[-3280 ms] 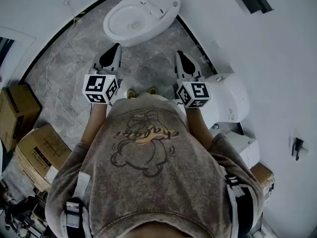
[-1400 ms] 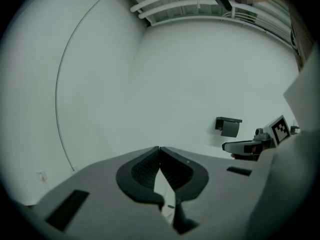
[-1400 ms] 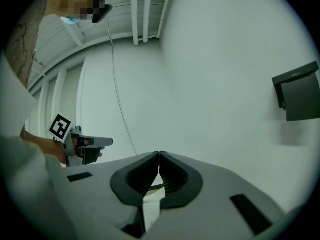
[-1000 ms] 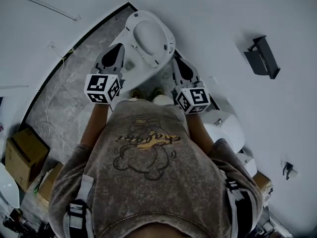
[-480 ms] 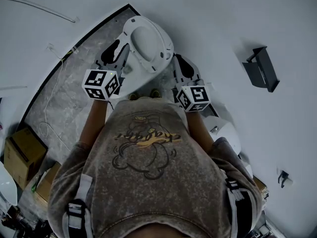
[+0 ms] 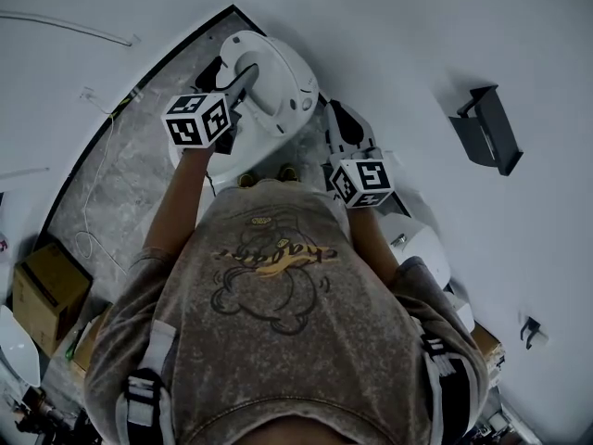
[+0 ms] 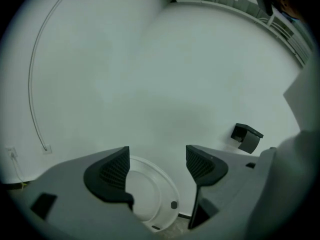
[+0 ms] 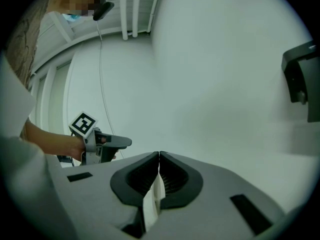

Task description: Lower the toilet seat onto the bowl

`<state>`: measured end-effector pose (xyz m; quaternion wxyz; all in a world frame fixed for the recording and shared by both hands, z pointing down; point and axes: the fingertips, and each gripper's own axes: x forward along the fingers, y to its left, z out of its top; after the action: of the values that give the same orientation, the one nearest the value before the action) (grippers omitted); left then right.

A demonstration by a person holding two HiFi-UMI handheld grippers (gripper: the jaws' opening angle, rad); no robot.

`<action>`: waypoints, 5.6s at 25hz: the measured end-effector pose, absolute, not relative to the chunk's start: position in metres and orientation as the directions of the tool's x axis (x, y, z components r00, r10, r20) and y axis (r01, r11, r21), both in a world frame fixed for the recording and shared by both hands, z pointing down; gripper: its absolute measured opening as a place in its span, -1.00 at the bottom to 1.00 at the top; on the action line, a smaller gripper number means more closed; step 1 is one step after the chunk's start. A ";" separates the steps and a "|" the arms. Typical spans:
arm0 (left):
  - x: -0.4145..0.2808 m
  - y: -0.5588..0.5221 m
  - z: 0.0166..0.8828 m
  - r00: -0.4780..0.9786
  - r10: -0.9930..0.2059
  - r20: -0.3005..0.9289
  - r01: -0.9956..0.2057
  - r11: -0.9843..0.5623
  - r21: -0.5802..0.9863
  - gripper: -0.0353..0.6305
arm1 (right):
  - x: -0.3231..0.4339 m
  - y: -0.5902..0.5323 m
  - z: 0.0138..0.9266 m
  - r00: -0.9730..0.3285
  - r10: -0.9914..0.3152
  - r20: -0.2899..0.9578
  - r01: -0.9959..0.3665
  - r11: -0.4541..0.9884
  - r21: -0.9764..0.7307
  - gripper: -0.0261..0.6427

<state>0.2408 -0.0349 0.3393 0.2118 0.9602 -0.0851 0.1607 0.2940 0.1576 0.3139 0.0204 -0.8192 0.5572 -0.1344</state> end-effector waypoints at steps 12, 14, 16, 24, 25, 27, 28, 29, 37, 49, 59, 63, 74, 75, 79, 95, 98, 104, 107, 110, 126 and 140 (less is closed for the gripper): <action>0.323 -0.046 0.432 0.845 -0.118 0.521 -0.340 -0.871 0.355 0.23 | 0.319 0.185 0.334 0.399 -0.885 0.239 -0.866 -0.449 -0.219 -0.84; 0.331 -0.049 0.444 0.828 -0.124 0.547 -0.362 -0.863 0.352 0.24 | 0.322 0.191 0.339 0.408 -0.878 0.250 -0.858 -0.463 -0.224 -0.84; 0.338 -0.051 0.455 0.814 -0.129 0.566 -0.380 -0.856 0.351 0.24 | 0.325 0.196 0.343 0.415 -0.872 0.259 -0.851 -0.473 -0.230 -0.84; 0.337 -0.055 0.480 0.780 -0.140 0.610 -0.425 -0.835 0.351 0.25 | 0.331 0.199 0.350 0.406 -0.872 0.273 -0.848 -0.471 -0.243 -0.84; 0.336 -0.055 0.481 0.781 -0.142 0.609 -0.428 -0.831 0.355 0.25 | 0.331 0.198 0.350 0.403 -0.873 0.273 -0.849 -0.468 -0.243 -0.84; 0.335 -0.055 0.479 0.786 -0.146 0.600 -0.430 -0.827 0.361 0.26 | 0.332 0.196 0.349 0.395 -0.878 0.273 -0.854 -0.460 -0.243 -0.84; 0.335 -0.055 0.479 0.786 -0.149 0.599 -0.432 -0.826 0.362 0.26 | 0.332 0.194 0.349 0.389 -0.880 0.273 -0.857 -0.454 -0.243 -0.84; 0.334 -0.055 0.481 0.784 -0.152 0.601 -0.436 -0.824 0.361 0.27 | 0.332 0.192 0.349 0.383 -0.882 0.274 -0.860 -0.449 -0.243 -0.84; 0.315 -0.058 0.479 0.779 -0.159 0.607 -0.436 -0.833 0.340 0.29 | 0.325 0.173 0.348 0.325 -0.907 0.268 -0.888 -0.390 -0.242 -0.84; 0.231 -0.070 0.468 0.774 -0.209 0.598 -0.487 -0.800 0.350 0.30 | 0.293 0.134 0.352 0.182 -0.947 0.265 -0.934 -0.251 -0.255 -0.84; 0.122 -0.083 0.481 0.707 -0.289 0.646 -0.633 -0.665 0.396 0.22 | 0.240 0.081 0.354 -0.028 -0.964 0.263 -0.965 -0.042 -0.260 -0.84; 0.081 -0.087 0.496 0.659 -0.327 0.677 -0.696 -0.606 0.385 -0.21 | 0.218 0.064 0.355 -0.094 -0.959 0.268 -0.966 0.022 -0.259 -0.84; 0.027 -0.095 0.522 0.687 -0.315 0.654 -0.711 -0.473 0.520 -0.36 | 0.178 0.044 0.370 -0.185 -0.919 0.349 -0.964 0.101 -0.244 -0.84; 0.022 -0.095 0.525 0.683 -0.319 0.658 -0.717 -0.466 0.519 -0.48 | 0.175 0.043 0.373 -0.194 -0.913 0.359 -0.964 0.109 -0.243 -0.84; 0.003 -0.096 0.541 0.655 -0.339 0.675 -0.748 -0.418 0.516 -0.53 | 0.162 0.037 0.383 -0.228 -0.890 0.394 -0.960 0.138 -0.243 -0.84; -0.089 -0.111 0.637 0.518 -0.350 0.780 -0.853 -0.281 0.440 -0.60 | 0.098 -0.005 0.441 -0.353 -0.805 0.476 -0.929 0.243 -0.278 -0.84; -0.102 -0.116 0.660 0.506 -0.334 0.795 -0.859 -0.281 0.429 -0.59 | 0.086 -0.016 0.455 -0.369 -0.798 0.476 -0.924 0.262 -0.277 -0.84; -0.129 -0.112 0.718 0.455 -0.292 0.842 -0.887 -0.236 0.397 -0.58 | 0.075 -0.027 0.492 -0.367 -0.781 0.506 -0.926 0.255 -0.278 -0.84; -0.134 -0.112 0.738 0.455 -0.288 0.843 -0.887 -0.232 0.399 -0.57 | 0.071 -0.025 0.513 -0.359 -0.772 0.525 -0.930 0.246 -0.274 -0.84; -0.139 -0.118 0.758 0.434 -0.287 0.854 -0.895 -0.250 0.371 -0.57 | 0.064 -0.025 0.533 -0.353 -0.765 0.539 -0.932 0.235 -0.276 -0.84; -0.150 -0.117 0.854 0.372 -0.279 0.885 -0.919 -0.244 0.310 -0.60 | 0.044 -0.013 0.617 -0.343 -0.722 0.602 -0.933 0.188 -0.306 -0.84; -0.140 -0.135 0.798 0.398 -0.364 0.842 -0.912 -0.257 0.320 -0.66 | 0.065 -0.014 0.590 -0.332 -0.761 0.557 -0.935 0.188 -0.301 -0.84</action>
<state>-0.1402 -0.1350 0.7983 0.4202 0.7227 -0.4415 0.3258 0.0650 -0.0142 0.5900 -0.1428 -0.5600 0.7573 -0.3040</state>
